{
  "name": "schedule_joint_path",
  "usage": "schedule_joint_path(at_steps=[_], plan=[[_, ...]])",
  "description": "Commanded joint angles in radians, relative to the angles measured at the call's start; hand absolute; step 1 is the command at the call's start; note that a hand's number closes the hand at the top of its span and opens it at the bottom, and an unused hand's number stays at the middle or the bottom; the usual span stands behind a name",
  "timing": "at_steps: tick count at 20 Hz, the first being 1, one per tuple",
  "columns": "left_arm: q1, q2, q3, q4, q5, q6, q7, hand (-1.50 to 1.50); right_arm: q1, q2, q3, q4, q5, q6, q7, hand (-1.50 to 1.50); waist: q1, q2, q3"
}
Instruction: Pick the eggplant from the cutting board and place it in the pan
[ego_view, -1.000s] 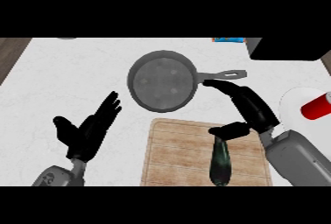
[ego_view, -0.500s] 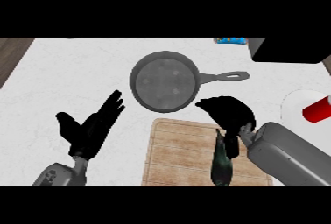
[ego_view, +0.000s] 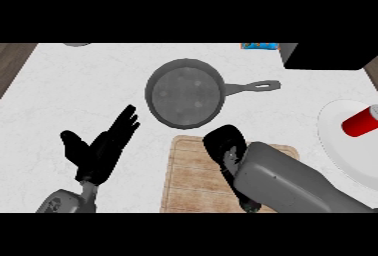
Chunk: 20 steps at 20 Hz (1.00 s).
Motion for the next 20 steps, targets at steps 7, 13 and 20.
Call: schedule_joint_path(at_steps=[7, 13, 20], plan=[[0.040, 0.015, 0.023, -0.064, -0.013, 0.008, 0.022, 0.00, -0.015, 0.138, 0.009, 0.047, -0.049, 0.085, 0.331, -1.50, -0.015, -0.002, 0.003], [0.048, 0.001, 0.022, -0.060, -0.009, -0.012, 0.025, 0.00, 0.020, 0.116, 0.091, 0.029, 0.013, 0.084, 0.332, -1.50, -0.019, -0.002, 0.003], [0.053, -0.005, 0.054, 0.001, -0.022, -0.044, -0.020, 0.00, 0.033, 0.042, 0.071, 0.014, 0.071, 0.119, 0.278, -1.50, -0.021, 0.004, 0.004]])
